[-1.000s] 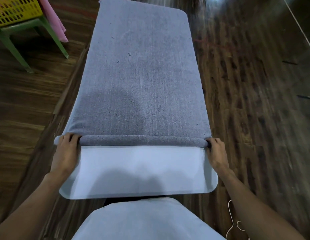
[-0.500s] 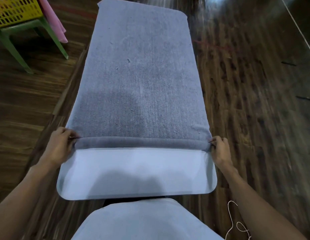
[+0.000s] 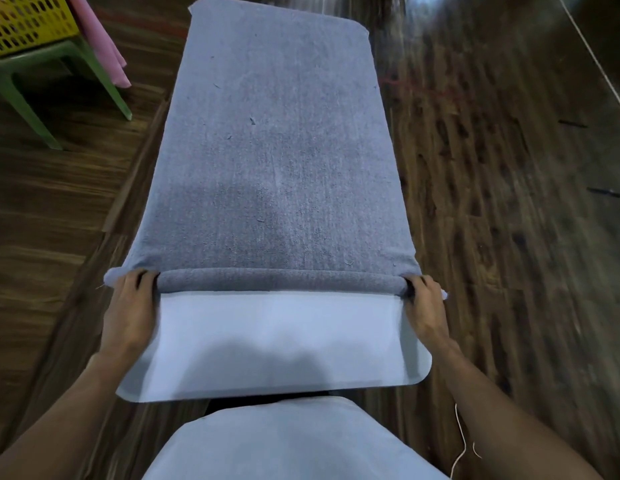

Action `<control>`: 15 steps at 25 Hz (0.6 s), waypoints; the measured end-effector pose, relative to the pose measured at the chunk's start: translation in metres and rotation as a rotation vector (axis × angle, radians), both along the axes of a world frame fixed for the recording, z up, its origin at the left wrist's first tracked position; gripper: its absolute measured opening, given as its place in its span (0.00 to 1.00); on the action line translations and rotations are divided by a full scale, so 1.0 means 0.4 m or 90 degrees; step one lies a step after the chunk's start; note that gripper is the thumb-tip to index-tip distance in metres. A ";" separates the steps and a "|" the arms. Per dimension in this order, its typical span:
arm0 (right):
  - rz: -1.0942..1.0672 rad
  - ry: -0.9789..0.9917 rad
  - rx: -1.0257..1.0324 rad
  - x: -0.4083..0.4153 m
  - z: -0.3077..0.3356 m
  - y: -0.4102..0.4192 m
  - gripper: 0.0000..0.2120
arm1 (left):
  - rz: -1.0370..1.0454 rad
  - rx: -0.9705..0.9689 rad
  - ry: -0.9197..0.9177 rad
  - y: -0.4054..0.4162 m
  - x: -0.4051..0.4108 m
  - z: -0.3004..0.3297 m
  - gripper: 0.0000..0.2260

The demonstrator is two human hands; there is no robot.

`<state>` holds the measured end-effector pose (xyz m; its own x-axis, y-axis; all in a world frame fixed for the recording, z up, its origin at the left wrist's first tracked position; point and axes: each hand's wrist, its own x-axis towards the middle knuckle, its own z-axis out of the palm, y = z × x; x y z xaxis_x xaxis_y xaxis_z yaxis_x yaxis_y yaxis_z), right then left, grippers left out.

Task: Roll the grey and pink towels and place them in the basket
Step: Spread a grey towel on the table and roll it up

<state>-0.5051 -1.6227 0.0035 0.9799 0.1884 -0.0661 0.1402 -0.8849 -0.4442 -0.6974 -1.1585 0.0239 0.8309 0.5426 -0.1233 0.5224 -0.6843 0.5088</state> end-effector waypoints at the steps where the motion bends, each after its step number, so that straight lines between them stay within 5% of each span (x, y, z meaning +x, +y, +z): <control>1: -0.006 -0.002 0.010 0.009 0.005 0.004 0.16 | -0.012 0.019 0.001 0.012 0.005 -0.005 0.13; 6: -0.064 0.082 0.046 -0.017 0.022 -0.014 0.11 | -0.080 0.067 0.035 0.031 -0.050 -0.011 0.14; 10: 0.026 0.139 0.007 -0.025 0.072 -0.049 0.08 | -0.188 0.062 0.048 0.073 -0.058 0.007 0.21; 15: -0.037 0.126 -0.008 0.108 0.079 -0.024 0.09 | -0.081 0.003 0.069 0.148 0.056 0.014 0.16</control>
<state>-0.4619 -1.6321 0.0351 0.9569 0.1293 -0.2600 -0.0003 -0.8949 -0.4463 -0.6751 -1.0993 0.0296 0.8748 0.4352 -0.2131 0.4832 -0.7505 0.4508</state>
